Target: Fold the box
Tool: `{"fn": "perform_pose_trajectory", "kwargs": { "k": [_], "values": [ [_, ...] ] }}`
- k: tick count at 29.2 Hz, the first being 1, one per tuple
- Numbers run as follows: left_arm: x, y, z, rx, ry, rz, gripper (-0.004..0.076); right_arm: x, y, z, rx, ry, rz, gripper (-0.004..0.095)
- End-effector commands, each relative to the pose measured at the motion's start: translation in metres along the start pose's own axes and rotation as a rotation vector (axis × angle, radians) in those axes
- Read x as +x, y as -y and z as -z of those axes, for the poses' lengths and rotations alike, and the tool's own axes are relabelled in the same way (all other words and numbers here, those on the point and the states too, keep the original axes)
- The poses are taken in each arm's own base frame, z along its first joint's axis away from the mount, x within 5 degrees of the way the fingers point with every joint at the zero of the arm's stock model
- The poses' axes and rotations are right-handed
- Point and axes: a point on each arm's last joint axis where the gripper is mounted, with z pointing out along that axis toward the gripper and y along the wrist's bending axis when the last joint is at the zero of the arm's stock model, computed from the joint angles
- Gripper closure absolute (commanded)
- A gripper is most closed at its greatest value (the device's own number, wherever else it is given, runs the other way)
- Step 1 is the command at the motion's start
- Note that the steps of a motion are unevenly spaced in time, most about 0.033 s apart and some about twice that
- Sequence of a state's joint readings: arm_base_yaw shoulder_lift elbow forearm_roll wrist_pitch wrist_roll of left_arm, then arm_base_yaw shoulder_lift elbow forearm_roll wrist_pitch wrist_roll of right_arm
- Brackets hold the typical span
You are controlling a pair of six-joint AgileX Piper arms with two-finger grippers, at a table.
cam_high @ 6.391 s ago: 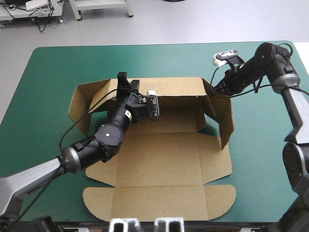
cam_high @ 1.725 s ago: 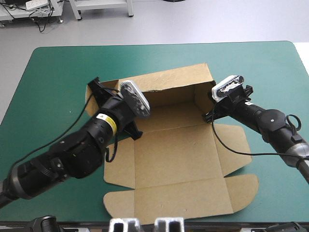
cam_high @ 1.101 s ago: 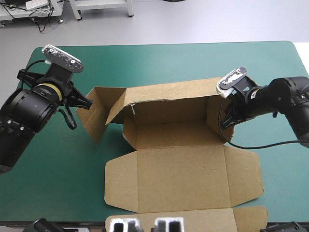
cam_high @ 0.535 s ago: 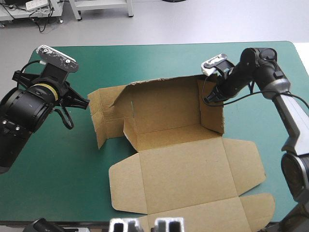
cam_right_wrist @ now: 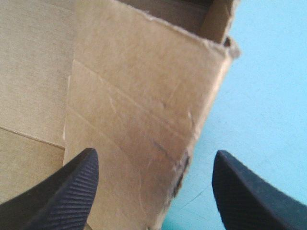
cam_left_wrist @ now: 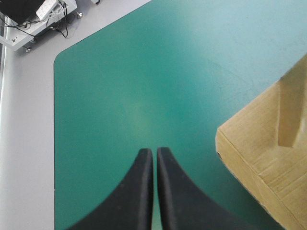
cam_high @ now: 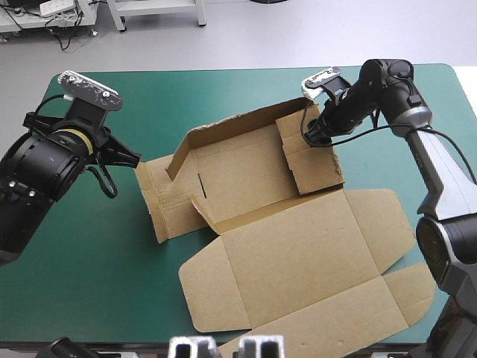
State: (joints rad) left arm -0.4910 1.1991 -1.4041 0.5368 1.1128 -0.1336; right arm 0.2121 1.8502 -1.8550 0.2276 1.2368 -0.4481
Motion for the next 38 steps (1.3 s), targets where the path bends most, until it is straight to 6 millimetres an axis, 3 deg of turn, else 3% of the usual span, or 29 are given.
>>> {"fn": "perform_pose_trajectory", "kwargs": {
  "k": [1,7,19,22,27,29,34,38],
  "values": [
    [-0.007,-0.01,0.001,-0.011,0.044,0.057,0.071,-0.002,-0.007,0.038,0.036,0.07,0.01,0.0252],
    [0.008,-0.035,-0.021,0.124,-0.064,0.192,0.071,-0.003,-0.003,0.022,0.025,0.036,0.015,0.0252],
    [0.012,-0.042,-0.025,0.224,-0.052,0.264,0.071,-0.002,0.01,-0.065,-0.091,-0.113,-0.036,0.0253],
    [0.014,-0.041,-0.028,0.227,-0.061,0.263,0.071,-0.003,0.008,-0.072,-0.105,-0.122,-0.034,0.0359],
    [0.024,-0.034,-0.042,0.239,-0.108,0.26,0.071,-0.007,0.008,-0.067,-0.085,-0.105,0.005,0.0808],
    [0.027,-0.032,-0.047,0.237,-0.112,0.259,0.071,-0.011,0.008,-0.062,-0.077,-0.084,0.019,0.0928],
    [0.027,-0.034,-0.049,0.203,-0.094,0.241,0.0711,-0.024,0.008,-0.039,-0.061,-0.001,0.014,0.0932],
    [0.029,-0.038,-0.05,0.163,-0.101,0.234,0.071,-0.026,0.008,0.0,-0.035,0.085,0.015,0.0932]
  ]
}}
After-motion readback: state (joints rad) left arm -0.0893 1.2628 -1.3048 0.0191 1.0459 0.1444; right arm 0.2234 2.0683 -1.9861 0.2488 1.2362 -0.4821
